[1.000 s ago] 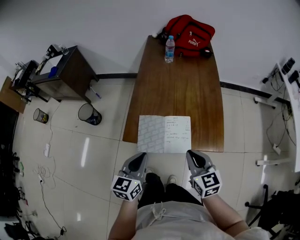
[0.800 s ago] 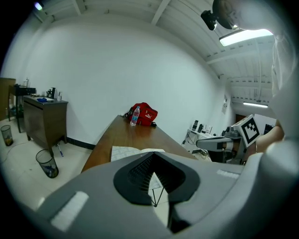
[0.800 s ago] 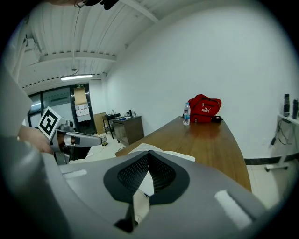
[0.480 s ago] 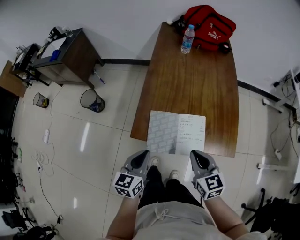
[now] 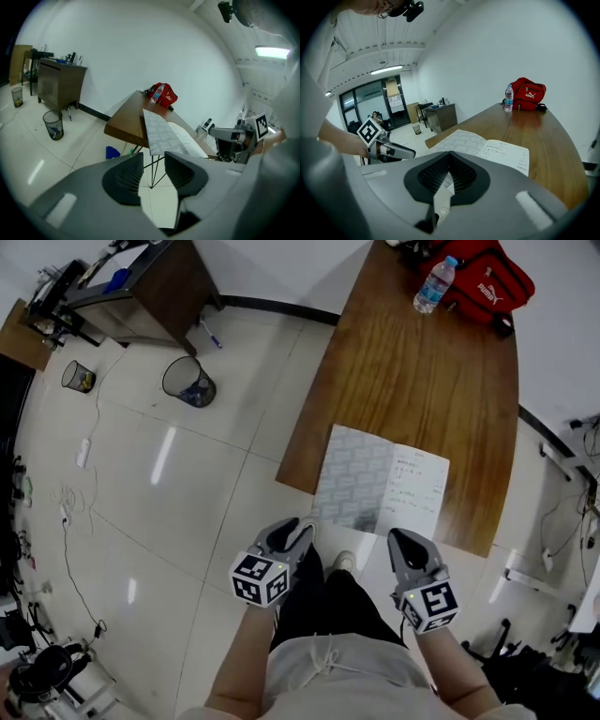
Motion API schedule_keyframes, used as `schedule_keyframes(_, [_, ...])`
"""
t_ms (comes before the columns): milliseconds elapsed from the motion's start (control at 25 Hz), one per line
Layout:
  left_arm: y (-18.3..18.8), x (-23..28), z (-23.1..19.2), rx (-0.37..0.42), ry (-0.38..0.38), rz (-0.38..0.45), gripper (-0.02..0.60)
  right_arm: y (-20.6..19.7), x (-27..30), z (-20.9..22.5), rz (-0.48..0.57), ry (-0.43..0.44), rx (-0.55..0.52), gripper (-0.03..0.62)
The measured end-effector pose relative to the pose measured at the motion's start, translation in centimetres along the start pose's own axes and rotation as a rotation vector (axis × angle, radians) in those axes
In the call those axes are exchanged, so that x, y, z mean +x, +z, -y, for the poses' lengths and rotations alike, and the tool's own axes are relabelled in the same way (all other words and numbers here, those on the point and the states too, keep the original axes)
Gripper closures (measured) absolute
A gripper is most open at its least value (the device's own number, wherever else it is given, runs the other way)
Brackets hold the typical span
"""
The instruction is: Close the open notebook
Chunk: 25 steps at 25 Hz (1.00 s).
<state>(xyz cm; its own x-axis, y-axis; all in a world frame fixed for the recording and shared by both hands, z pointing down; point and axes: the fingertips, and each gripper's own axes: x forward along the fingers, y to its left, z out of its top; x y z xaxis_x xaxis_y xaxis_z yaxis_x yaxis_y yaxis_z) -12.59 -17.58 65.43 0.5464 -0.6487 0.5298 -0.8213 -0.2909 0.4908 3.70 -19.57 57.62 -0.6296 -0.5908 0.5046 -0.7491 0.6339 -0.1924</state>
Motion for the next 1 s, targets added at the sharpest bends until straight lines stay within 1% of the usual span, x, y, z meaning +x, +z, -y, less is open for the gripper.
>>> schedule_keyframes(40, [-0.4, 0.4, -0.1, -0.014, -0.011, -0.002, 0.426, -0.2, 0.2, 0.1, -0.007, -0.001, -0.004, 0.588])
schedule_keyframes(120, [-0.6, 1.0, -0.2, -0.045, -0.034, 0.017, 0.405, -0.8, 0.6, 0.4, -0.021, -0.003, -0.008, 0.588])
schedule_keyframes(240, [-0.1, 1.8, -0.6, -0.112, -0.076, 0.069, 0.402, -1.9, 1.0, 1.3, -0.045, -0.007, -0.004, 0.588])
schedule_keyframes(320, [0.0, 2.4, -0.8, -0.148, -0.106, 0.076, 0.402, -2.4, 1.0, 1.8, -0.057, -0.018, -0.005, 0.588])
schedule_keyframes(440, [0.3, 3.0, -0.6, -0.164, -0.177, 0.081, 0.402, -2.9, 1.1, 2.0, -0.066, -0.028, -0.007, 0.588])
schedule_keyframes(560, [0.6, 3.4, -0.1, -0.151, -0.249, 0.071, 0.419, -3.1, 1.5, 1.9, -0.071, -0.032, -0.005, 0.588])
schedule_keyframes(600, [0.6, 3.5, 0.0, -0.156, -0.262, 0.063, 0.438, -3.1, 1.6, 1.8, -0.071, -0.034, -0.003, 0.588])
schedule_keyframes(640, [0.7, 3.5, 0.0, -0.166, -0.27, 0.057, 0.468, -3.0, 1.7, 1.7, -0.072, -0.037, -0.001, 0.588])
schedule_keyframes(720, [0.9, 3.4, -0.1, -0.185, -0.271, 0.057, 0.48, -2.8, 1.7, 1.6, -0.069, -0.043, 0.006, 0.588])
schedule_keyframes(840, [1.9, 2.9, 0.1, -0.191, -0.285, 0.077, 0.508, -2.4, 1.7, 1.6, -0.055, -0.048, 0.014, 0.588])
schedule_keyframes(920, [2.7, 2.3, 1.0, -0.19, -0.307, 0.082, 0.528, -2.0, 1.2, 1.6, -0.041, -0.053, 0.017, 0.588])
schedule_keyframes(1000, [3.7, 1.7, 2.2, -0.167, -0.319, 0.078, 0.542, -1.2, 0.6, 1.7, -0.025, -0.066, 0.019, 0.588])
